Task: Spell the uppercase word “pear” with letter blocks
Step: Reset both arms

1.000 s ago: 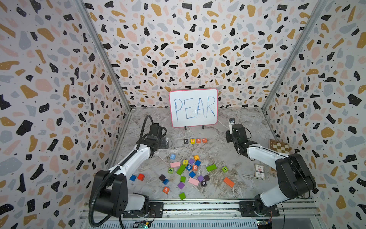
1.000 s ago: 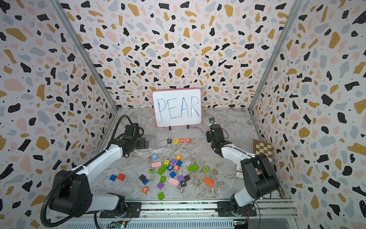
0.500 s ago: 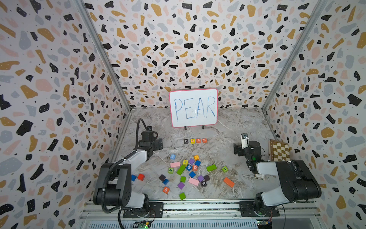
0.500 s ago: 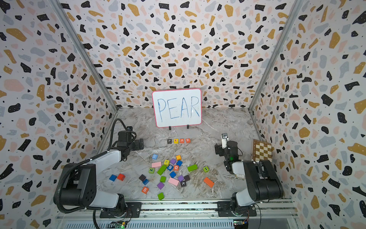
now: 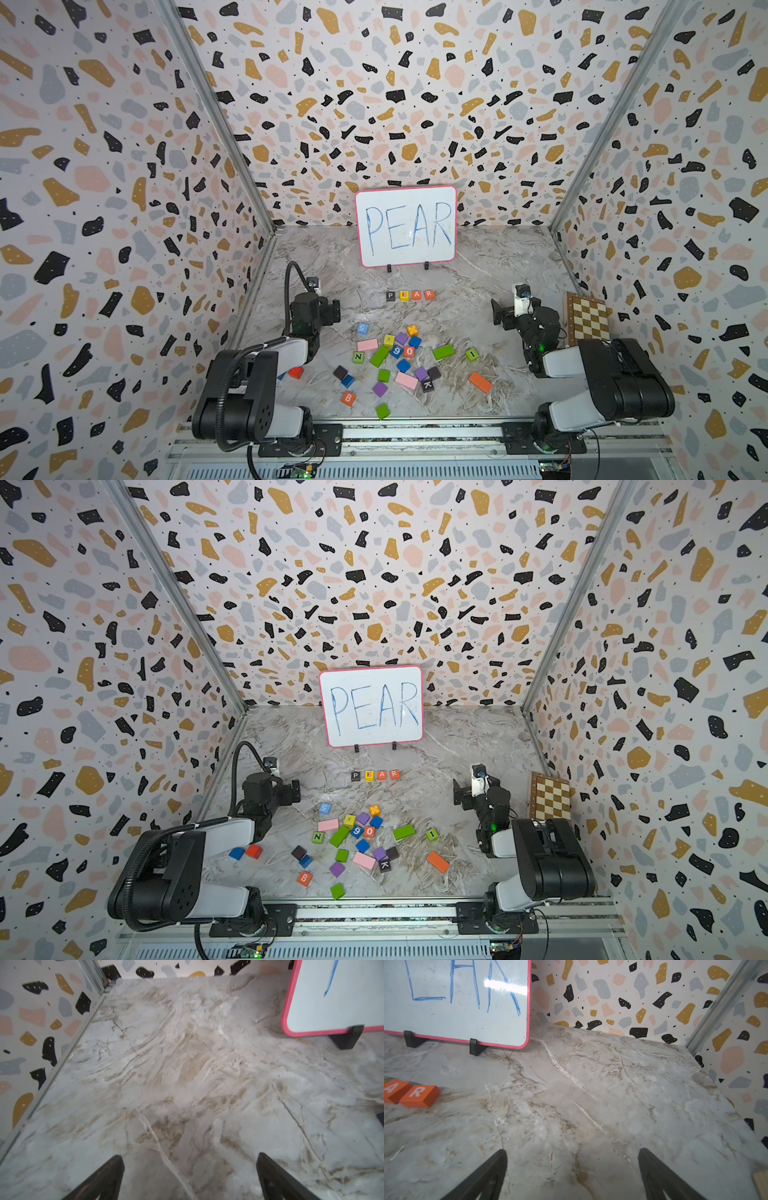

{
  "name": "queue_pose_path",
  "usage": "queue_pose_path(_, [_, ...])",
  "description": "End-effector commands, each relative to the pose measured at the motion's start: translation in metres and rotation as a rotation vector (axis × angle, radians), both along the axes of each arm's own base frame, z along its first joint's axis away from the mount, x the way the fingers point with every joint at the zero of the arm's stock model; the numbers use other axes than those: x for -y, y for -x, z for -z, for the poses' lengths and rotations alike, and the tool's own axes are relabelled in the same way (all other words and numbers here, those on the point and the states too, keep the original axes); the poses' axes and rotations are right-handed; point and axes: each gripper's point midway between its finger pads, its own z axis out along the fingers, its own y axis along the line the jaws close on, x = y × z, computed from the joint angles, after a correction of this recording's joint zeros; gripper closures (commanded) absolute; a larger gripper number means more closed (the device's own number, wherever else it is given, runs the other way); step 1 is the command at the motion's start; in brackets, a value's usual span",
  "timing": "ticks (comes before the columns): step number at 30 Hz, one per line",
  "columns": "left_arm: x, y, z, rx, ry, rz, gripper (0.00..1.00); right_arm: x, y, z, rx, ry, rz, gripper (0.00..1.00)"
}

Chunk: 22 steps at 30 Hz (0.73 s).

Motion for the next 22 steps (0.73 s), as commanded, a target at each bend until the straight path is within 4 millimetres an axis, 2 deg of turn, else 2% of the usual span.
queue_pose_path(1, [0.001, -0.010, -0.017, 0.130, 0.000, 0.024, 0.01, 0.003, -0.009, -0.019, 0.064, -0.019, 0.028, 0.01])
queue_pose_path(8, [0.001, -0.010, -0.015, 0.103, 0.003, 0.025, 0.01, 0.004, -0.007, -0.022, 0.083, 0.006, 0.070, 0.01])
queue_pose_path(15, [0.001, -0.008, -0.017, 0.113, 0.004, 0.026, 0.01, 0.001, -0.019, -0.011, 0.025, 0.008, 0.051, 0.01])
queue_pose_path(22, [0.001, -0.005, -0.020, 0.129, 0.003, 0.024, 0.01, 0.005, -0.011, -0.017, 0.054, -0.015, 0.046, 0.00])
